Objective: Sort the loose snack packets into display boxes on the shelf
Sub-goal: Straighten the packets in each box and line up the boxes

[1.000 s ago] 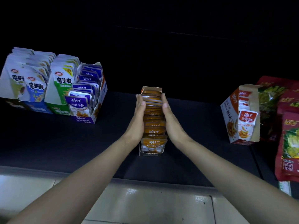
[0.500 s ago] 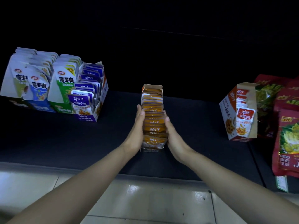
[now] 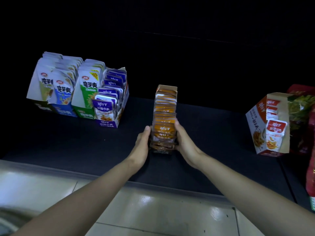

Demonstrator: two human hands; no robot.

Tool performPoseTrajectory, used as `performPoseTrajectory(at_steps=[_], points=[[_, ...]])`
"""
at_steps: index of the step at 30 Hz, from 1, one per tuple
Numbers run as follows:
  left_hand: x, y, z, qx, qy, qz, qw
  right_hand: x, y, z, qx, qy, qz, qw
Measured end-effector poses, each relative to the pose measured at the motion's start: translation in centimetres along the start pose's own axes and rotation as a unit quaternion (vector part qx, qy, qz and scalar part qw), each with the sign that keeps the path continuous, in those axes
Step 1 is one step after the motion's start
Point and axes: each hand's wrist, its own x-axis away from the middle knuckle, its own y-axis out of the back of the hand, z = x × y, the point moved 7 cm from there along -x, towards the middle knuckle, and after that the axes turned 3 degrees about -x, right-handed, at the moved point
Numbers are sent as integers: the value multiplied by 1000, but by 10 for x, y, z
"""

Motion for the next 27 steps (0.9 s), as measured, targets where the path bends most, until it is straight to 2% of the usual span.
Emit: performPoseTrajectory(at_steps=[10, 13, 15, 16, 17, 20, 23, 27], points=[[-14, 68, -35, 141, -63, -139, 978, -85, -69, 22, -21, 21, 2, 1000], [-19, 81, -24, 187, -5, -235, 954, -100, -85, 24, -27, 14, -2, 1000], [-12, 85, -26, 137, 32, -336, 931, -106, -88, 23, -32, 7, -8, 999], [-9, 84, -31, 109, 33, -362, 925, -108, -88, 21, -39, 7, -10, 999], [-8, 81, -34, 112, 39, -373, 920, -109, -87, 19, -45, 5, -13, 999], [-5, 75, -27, 229, 75, -382, 892, -105, -82, 14, -46, 7, -7, 999], [-7, 80, -22, 296, 35, -365, 882, -100, -82, 16, -21, 13, 1, 1000], [-3, 86, -38, 186, -93, -371, 905, -98, -88, 27, 0, 18, 25, 1000]])
